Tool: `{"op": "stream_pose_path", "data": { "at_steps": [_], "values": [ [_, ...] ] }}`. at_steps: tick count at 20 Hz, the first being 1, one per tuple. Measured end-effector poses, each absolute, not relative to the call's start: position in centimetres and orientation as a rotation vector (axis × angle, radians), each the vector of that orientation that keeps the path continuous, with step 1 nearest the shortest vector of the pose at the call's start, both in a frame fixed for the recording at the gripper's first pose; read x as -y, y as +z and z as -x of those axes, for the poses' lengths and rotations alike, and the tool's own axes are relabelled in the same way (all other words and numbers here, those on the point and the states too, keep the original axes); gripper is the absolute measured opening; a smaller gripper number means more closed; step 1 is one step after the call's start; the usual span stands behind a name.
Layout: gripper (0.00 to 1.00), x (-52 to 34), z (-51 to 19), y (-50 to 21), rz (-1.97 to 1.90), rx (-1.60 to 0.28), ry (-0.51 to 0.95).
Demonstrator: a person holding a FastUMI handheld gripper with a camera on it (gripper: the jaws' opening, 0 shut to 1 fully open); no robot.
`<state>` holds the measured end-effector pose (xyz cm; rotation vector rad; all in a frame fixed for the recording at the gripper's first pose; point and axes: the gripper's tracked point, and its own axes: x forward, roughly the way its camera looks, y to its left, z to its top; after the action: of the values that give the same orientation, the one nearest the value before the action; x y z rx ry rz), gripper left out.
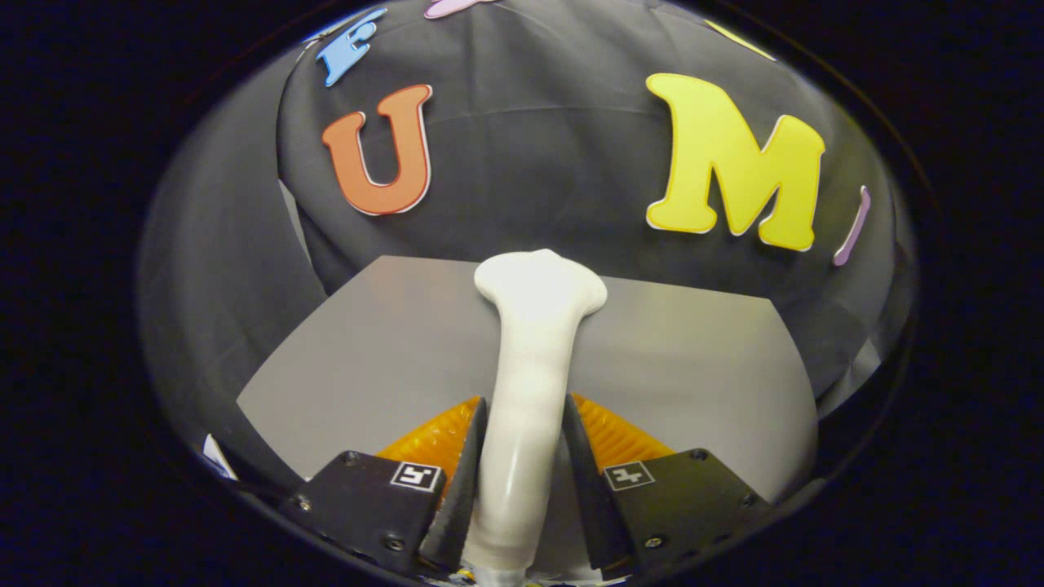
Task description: Iron the clothes twice with a garment steamer, once on the left side and once on the right side.
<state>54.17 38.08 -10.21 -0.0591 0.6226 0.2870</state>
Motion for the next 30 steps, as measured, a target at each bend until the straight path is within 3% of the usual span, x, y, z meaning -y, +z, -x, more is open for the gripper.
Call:
{"op": "stream_pose_path", "data": {
  "at_steps": [2, 8, 13, 19, 26, 30],
  "values": [
    [0.50, -38.2, -54.0, -10.1, 0.062, -0.622, 0.284],
    [0.39, -39.1, -53.2, -9.1, -0.037, -0.594, 0.382],
    [0.37, -37.9, -49.4, -6.6, -0.107, -0.518, 0.420],
    [0.37, -33.6, -42.2, 1.2, -0.178, -0.321, 0.450],
    [0.37, -25.4, -31.8, 10.5, -0.228, -0.103, 0.408],
    [0.37, -21.6, -26.9, 12.0, -0.284, -0.080, 0.391]
  ]
}}
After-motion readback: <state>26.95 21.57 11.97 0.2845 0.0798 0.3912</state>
